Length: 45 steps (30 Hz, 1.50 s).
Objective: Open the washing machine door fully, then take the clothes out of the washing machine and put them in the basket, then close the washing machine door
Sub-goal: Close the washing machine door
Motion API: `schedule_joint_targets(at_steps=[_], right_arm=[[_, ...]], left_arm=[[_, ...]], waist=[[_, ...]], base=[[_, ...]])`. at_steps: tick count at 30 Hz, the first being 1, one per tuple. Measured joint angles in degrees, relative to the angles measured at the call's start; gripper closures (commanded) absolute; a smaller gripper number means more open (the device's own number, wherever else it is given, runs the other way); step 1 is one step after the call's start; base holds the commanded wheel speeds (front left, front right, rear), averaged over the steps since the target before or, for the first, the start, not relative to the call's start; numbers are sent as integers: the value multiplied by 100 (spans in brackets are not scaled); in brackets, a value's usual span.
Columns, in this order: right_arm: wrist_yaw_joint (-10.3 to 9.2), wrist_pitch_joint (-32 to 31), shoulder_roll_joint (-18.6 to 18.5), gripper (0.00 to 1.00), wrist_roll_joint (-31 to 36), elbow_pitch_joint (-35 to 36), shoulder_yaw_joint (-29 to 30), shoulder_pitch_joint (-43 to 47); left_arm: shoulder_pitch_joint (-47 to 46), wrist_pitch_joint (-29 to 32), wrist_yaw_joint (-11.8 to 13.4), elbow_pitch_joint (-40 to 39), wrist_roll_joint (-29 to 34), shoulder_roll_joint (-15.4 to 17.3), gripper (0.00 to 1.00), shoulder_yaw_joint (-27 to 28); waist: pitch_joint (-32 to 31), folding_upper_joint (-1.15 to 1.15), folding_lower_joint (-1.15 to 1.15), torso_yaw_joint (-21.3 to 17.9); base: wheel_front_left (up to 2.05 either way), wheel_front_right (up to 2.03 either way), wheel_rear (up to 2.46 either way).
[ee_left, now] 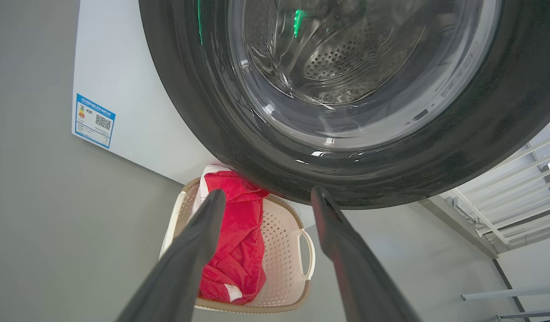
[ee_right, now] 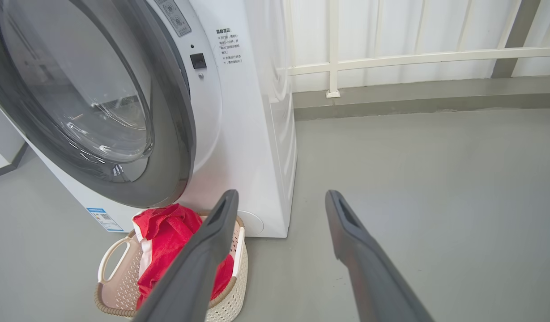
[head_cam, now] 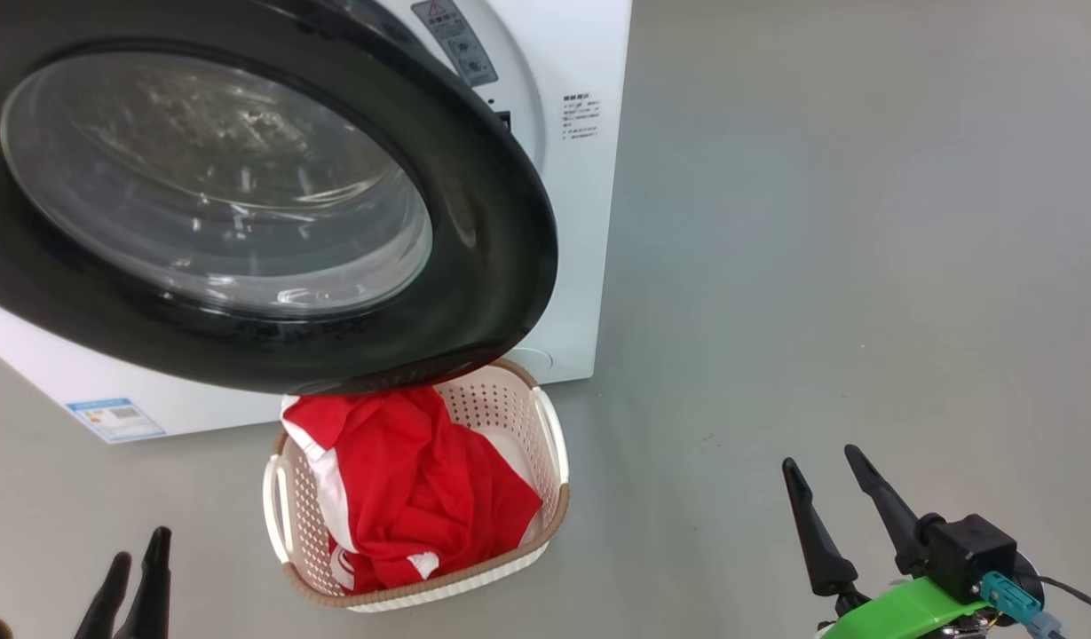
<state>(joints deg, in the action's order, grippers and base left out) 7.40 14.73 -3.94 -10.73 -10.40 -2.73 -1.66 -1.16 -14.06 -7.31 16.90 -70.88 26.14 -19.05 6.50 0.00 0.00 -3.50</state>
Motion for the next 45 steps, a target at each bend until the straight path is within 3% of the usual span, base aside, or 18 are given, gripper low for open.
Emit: schedule_joint_targets(at_steps=[3,11,23,45], right_arm=[[0,0,-1,0,0,32,34,38],[0,0,-31,0,-1,63,129,142],[0,0,-108,0,-26,78,151,268],[0,0,-132,0,-44,67,162,522]], left_arm=[[44,-23,0,59,327,-49,0,174],[375,-24,0,-70,2560,-717,0,1266],[683,-25,-1,-684,4425,-1510,0,2190],[1006,-41,-1,-928,5311,-2034,0,2586]], waist=[[-33,0,0,-20],[-156,0,0,-21],[-325,0,0,60],[-559,0,0,173]], base=[[0,0,0],[0,0,0],[0,0,0],[0,0,0]])
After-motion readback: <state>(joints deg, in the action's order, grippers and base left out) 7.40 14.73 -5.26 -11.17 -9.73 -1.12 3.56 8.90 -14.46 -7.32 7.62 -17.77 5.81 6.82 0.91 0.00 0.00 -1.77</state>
